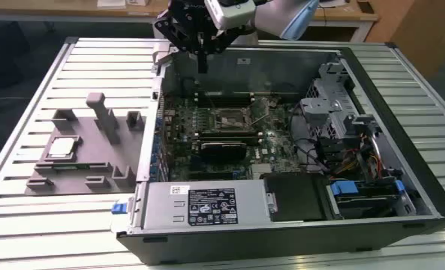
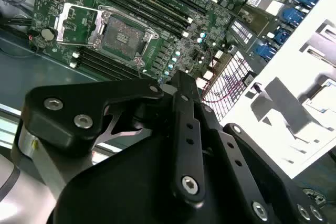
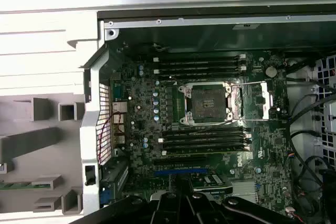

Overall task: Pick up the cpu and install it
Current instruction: 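Reach for the cpu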

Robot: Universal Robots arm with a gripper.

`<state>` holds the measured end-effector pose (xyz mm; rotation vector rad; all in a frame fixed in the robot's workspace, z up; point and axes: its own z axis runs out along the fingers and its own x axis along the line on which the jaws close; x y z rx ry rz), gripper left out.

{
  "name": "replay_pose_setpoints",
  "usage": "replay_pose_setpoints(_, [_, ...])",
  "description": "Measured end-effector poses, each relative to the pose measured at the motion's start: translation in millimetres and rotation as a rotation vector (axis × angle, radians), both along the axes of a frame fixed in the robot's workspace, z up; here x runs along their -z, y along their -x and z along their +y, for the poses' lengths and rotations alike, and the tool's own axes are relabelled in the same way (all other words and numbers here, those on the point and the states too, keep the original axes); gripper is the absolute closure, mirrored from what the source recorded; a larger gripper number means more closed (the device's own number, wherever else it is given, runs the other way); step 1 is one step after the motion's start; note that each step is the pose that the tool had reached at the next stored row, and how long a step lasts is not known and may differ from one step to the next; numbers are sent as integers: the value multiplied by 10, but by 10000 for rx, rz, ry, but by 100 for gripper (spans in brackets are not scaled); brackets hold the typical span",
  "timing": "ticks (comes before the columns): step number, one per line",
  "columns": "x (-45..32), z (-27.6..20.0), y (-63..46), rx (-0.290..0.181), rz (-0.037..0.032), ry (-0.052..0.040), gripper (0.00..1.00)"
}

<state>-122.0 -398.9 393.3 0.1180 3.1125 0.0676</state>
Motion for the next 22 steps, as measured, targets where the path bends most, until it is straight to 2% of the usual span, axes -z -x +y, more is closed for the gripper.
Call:
replay_pose_setpoints(12, [0,0,7,1,1,1,89])
replay_pose_setpoints(22, [0,0,124,3,0,0,89])
